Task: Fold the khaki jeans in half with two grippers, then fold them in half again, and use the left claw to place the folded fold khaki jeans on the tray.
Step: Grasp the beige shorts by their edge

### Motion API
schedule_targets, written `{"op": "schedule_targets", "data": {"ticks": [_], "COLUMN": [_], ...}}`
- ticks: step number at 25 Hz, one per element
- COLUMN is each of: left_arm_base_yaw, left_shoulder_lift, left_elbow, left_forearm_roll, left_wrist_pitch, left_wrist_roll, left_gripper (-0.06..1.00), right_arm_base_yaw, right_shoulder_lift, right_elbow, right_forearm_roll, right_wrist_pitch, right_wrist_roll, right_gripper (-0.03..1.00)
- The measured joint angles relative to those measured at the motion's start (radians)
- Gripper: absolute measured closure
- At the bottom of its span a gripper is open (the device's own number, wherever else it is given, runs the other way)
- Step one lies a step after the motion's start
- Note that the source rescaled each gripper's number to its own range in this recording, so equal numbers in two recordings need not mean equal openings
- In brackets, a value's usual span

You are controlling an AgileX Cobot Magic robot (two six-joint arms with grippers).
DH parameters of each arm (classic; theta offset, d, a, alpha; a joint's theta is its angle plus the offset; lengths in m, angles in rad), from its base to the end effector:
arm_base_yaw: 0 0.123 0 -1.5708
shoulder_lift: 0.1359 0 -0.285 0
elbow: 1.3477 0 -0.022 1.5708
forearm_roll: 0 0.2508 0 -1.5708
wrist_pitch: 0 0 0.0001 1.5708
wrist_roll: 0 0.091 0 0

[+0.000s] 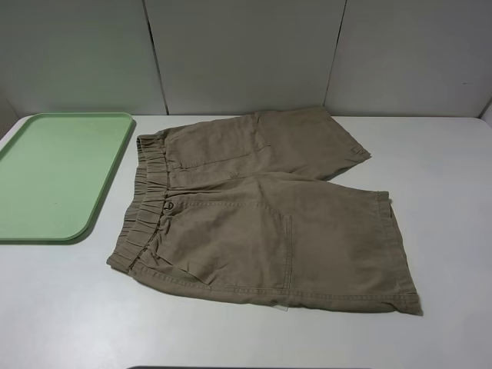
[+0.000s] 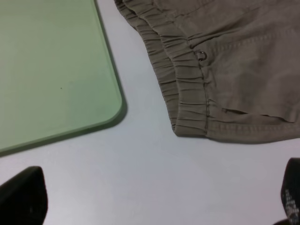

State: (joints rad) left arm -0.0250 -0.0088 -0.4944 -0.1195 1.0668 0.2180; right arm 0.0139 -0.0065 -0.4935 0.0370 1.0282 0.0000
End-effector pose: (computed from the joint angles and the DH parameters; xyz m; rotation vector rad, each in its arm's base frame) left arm -0.0063 -0.0094 0.2757 0.2536 2.0256 -0.0224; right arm -0.0038 0.0028 0.2782 -0.0150 2.0116 0.0529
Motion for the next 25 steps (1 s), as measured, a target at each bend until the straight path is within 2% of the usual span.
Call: {"op": "schedule_targets", "data": {"ticks": [25], "left_arm_base_yaw": [0.000], "left_shoulder_lift": [0.000], "left_elbow": [0.000], "left_forearm_roll": [0.000], "left_wrist_pitch": [0.001], "left_wrist_roll": [0.000], "left_gripper": [-0.06], "right_arm_base_yaw": [0.000], "right_shoulder_lift": [0.000], "right_elbow": [0.000], "right_forearm_roll": [0.000], "right_wrist_pitch": [0.000], "right_wrist_roll": [0.000], "right_gripper": [-0.03]}}
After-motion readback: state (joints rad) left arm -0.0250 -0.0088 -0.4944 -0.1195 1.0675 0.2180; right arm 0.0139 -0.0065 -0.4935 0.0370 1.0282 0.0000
